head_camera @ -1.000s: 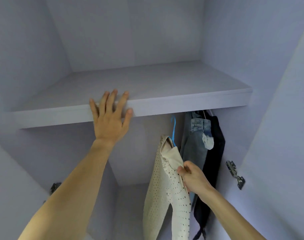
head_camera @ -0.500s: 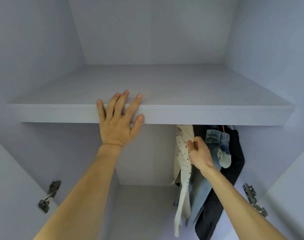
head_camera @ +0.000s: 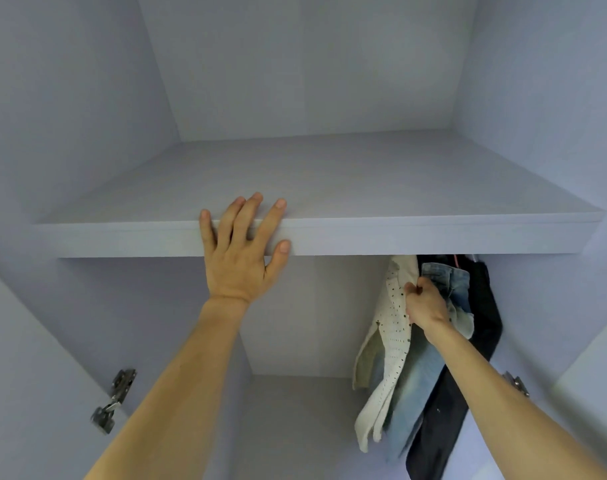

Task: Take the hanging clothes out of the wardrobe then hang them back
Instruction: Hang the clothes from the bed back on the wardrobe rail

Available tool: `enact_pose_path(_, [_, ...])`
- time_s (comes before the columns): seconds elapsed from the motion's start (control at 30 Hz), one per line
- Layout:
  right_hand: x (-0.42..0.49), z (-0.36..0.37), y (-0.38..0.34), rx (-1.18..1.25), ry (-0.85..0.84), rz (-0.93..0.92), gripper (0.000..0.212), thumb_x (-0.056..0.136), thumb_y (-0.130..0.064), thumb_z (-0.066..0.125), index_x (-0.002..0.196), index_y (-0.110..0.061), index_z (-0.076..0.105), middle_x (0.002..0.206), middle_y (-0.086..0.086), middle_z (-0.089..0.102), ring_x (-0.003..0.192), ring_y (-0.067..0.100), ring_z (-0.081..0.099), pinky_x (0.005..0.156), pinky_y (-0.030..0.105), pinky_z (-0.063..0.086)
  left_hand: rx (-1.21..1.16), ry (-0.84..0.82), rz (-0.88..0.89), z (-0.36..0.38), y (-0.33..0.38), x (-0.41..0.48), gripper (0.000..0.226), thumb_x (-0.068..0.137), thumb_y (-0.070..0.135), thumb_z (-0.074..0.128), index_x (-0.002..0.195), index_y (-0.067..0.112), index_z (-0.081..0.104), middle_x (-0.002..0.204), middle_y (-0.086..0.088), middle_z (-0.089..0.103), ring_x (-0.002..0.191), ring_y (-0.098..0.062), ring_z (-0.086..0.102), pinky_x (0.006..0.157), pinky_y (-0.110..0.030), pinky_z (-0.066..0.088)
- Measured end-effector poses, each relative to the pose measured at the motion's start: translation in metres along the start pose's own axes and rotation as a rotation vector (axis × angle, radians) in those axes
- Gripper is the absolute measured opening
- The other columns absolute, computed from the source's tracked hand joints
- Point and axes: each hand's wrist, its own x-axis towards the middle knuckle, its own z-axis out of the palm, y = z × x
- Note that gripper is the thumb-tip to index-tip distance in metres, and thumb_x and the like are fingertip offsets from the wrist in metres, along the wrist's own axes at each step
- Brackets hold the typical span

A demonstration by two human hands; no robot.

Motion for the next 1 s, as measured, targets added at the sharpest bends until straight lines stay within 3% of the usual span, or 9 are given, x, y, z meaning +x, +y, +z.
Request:
enact_pose_path(0.13, [0.001, -0.019, 0.008, -0.119, 0.048, -0.009, 0.02, 0.103, -0.034, 0.038, 0.103, -0.017, 0.049, 0.089, 0.012, 0.064, 0.084, 0.033, 0.062, 0.077, 0.04, 0.05, 0.005, 0.002, 0.0, 0.0, 0.0, 0.0, 0.052, 0.1, 0.049, 0.037, 0.148, 0.031, 0.04, 0.146, -0.003, 0.042, 0.136, -0.024, 0.038, 0.117, -0.059, 0.013])
enact_pose_path(0.27, [0.01, -0.04, 0.016, -0.156, 0.132, 0.023, 0.028, 0.103, -0.03, 0.038, 0.118, -0.011, 0.052, 0.097, 0.011, 0.062, 0.09, 0.034, 0.06, 0.078, 0.038, 0.048, 0.014, -0.009, -0.003, 0.001, -0.001, -0.001, 0.052, 0.1, 0.049, 0.037, 0.149, 0.031, 0.039, 0.145, -0.004, 0.045, 0.135, -0.025, 0.039, 0.117, -0.059, 0.014])
enact_pose_path(0.5, [0.01, -0.048, 0.024, -0.256, 0.195, 0.032, 0.029, 0.103, -0.032, 0.039, 0.116, -0.01, 0.052, 0.091, 0.015, 0.062, 0.085, 0.035, 0.058, 0.069, 0.035, 0.044, 0.022, -0.025, -0.021, 0.002, 0.0, -0.002, 0.052, 0.099, 0.049, 0.036, 0.149, 0.031, 0.039, 0.143, -0.006, 0.047, 0.135, -0.025, 0.04, 0.117, -0.06, 0.015])
enact_pose_path(0.67, [-0.014, -0.048, 0.029, -0.234, 0.235, 0.027, 0.03, 0.1, -0.033, 0.047, 0.124, -0.016, 0.051, 0.101, 0.01, 0.065, 0.089, 0.033, 0.06, 0.07, 0.034, 0.045, 0.023, -0.058, -0.029, -0.002, 0.002, 0.0, 0.052, 0.1, 0.048, 0.037, 0.149, 0.03, 0.039, 0.144, -0.007, 0.047, 0.135, -0.026, 0.039, 0.118, -0.059, 0.013])
enact_pose_path(0.8, [-0.045, -0.051, 0.039, -0.256, 0.269, -0.06, 0.021, 0.096, -0.035, 0.051, 0.111, -0.021, 0.052, 0.111, 0.008, 0.061, 0.093, 0.031, 0.058, 0.074, 0.036, 0.046, 0.007, -0.144, -0.051, -0.012, 0.006, -0.002, 0.052, 0.1, 0.048, 0.037, 0.148, 0.028, 0.041, 0.146, -0.009, 0.047, 0.136, -0.028, 0.04, 0.118, -0.059, 0.012])
enact_pose_path(0.87, [-0.06, -0.05, 0.038, -0.274, 0.254, -0.146, 0.027, 0.096, -0.037, 0.054, 0.115, -0.019, 0.056, 0.116, 0.008, 0.062, 0.103, 0.031, 0.058, 0.077, 0.037, 0.048, -0.024, -0.21, -0.074, -0.022, 0.009, 0.002, 0.053, 0.1, 0.047, 0.037, 0.149, 0.028, 0.04, 0.149, -0.008, 0.045, 0.14, -0.028, 0.037, 0.119, -0.059, 0.012])
enact_pose_path(1.0, [-0.102, -0.037, 0.024, -0.203, 0.162, -0.353, 0.021, 0.095, -0.033, 0.059, 0.114, -0.022, 0.062, 0.112, 0.001, 0.066, 0.107, 0.023, 0.058, 0.076, 0.034, 0.048, -0.173, -0.374, -0.2, -0.055, 0.021, -0.012, 0.063, 0.098, 0.04, 0.045, 0.157, 0.033, 0.022, 0.165, -0.001, 0.016, 0.153, -0.022, 0.007, 0.123, -0.052, 0.004])
